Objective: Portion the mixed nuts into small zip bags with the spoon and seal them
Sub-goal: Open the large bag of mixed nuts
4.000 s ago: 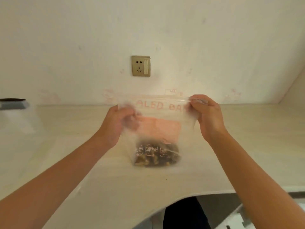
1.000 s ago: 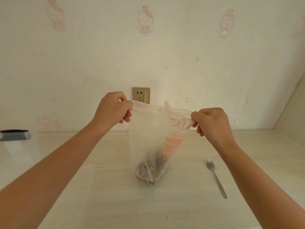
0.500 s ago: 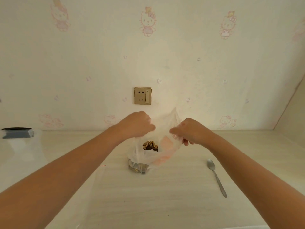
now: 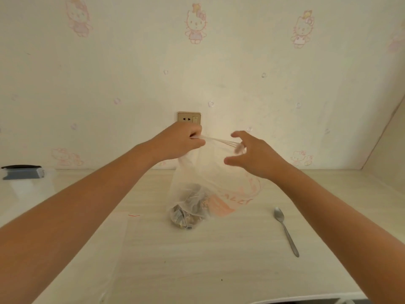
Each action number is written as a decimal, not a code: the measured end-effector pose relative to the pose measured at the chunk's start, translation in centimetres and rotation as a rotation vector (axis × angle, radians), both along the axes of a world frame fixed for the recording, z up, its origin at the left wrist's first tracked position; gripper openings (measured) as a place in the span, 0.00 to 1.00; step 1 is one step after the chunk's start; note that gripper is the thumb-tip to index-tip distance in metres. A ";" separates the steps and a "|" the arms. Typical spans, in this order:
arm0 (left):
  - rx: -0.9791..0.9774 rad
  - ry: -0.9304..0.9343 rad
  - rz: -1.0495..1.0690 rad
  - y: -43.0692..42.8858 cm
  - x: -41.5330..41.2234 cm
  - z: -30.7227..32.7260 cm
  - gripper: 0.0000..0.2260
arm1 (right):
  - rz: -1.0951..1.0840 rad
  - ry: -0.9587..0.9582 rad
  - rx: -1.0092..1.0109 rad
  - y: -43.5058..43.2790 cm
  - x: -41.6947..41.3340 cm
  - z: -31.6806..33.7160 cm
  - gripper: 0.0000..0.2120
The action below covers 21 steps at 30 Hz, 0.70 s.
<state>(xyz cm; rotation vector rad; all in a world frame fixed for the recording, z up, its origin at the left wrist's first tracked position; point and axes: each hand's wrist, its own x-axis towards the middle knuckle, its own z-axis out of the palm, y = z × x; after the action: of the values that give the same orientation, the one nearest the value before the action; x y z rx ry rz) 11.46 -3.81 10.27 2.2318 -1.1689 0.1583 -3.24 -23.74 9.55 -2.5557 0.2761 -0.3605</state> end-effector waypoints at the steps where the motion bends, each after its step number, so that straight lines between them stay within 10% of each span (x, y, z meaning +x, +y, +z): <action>1: 0.017 -0.007 0.011 -0.1 -0.2 0.2 0.16 | -0.013 -0.020 0.042 0.2 0.9 -0.2 0.12; 5: 0.388 0.075 0.274 3.5 -0.8 0.2 0.17 | -0.077 -0.032 0.212 0.3 2.1 -1.5 0.09; 10: 0.586 0.748 0.341 8.4 -3.3 -4.1 0.23 | -0.082 -0.050 0.305 0.7 1.2 -2.5 0.14; 21: -0.918 1.565 0.314 9.4 -7.8 -12.0 0.07 | 0.000 -0.067 0.835 1.5 -3.8 -6.1 0.04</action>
<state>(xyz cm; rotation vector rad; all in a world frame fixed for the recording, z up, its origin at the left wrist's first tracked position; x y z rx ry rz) 3.69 5.62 -1.78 1.0471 0.1632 -0.6787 -7.04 -22.28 3.45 -1.7209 0.3176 -0.2554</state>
